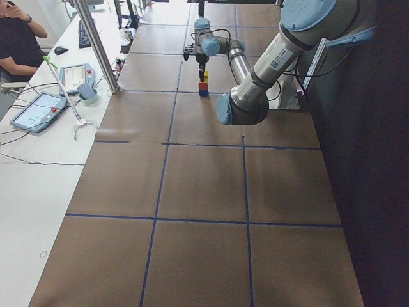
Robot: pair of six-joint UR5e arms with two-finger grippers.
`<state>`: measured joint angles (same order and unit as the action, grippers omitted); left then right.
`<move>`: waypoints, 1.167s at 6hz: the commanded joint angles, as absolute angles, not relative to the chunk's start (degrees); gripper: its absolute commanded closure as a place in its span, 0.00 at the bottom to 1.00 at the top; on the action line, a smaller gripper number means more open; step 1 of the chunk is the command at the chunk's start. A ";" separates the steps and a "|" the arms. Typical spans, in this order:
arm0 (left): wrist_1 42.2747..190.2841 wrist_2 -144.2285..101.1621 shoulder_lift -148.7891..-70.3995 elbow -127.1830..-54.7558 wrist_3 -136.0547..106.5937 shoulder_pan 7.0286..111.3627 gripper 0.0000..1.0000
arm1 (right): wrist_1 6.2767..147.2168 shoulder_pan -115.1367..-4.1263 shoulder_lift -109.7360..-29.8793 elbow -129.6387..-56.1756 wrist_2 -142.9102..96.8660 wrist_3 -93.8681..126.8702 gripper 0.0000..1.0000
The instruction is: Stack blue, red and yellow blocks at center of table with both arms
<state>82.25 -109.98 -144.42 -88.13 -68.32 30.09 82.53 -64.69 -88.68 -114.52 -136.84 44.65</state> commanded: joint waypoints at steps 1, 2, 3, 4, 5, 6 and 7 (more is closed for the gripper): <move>82.18 -110.13 -144.67 -93.30 -68.55 32.24 0.00 | 82.53 -64.69 -88.68 -114.52 -136.85 44.56 0.00; 82.09 -110.39 -142.23 -97.69 -68.12 34.87 0.00 | 82.53 -64.77 -88.68 -114.52 -136.93 44.30 0.00; 82.18 -110.56 -133.51 -106.52 -65.77 36.11 0.00 | 82.70 -65.47 -88.77 -114.52 -137.19 43.60 0.00; 82.18 -114.22 -124.72 -114.53 -56.95 40.73 0.00 | 82.97 -67.57 -89.29 -114.43 -137.02 42.29 0.00; 82.96 -118.35 -115.23 -120.18 -47.38 45.57 0.00 | 83.40 -70.02 -91.12 -114.26 -136.93 36.53 0.00; 83.06 -122.39 -108.35 -121.71 -36.15 52.40 0.00 | 83.50 -72.92 -92.10 -112.87 -137.02 30.73 0.00; 83.06 -127.83 -101.76 -121.29 -22.98 60.30 0.00 | 83.50 -75.56 -93.50 -111.81 -137.02 26.41 0.00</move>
<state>82.98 -123.02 -108.41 -120.73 -34.93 53.17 83.44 -72.95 -92.22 -112.84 -137.01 30.99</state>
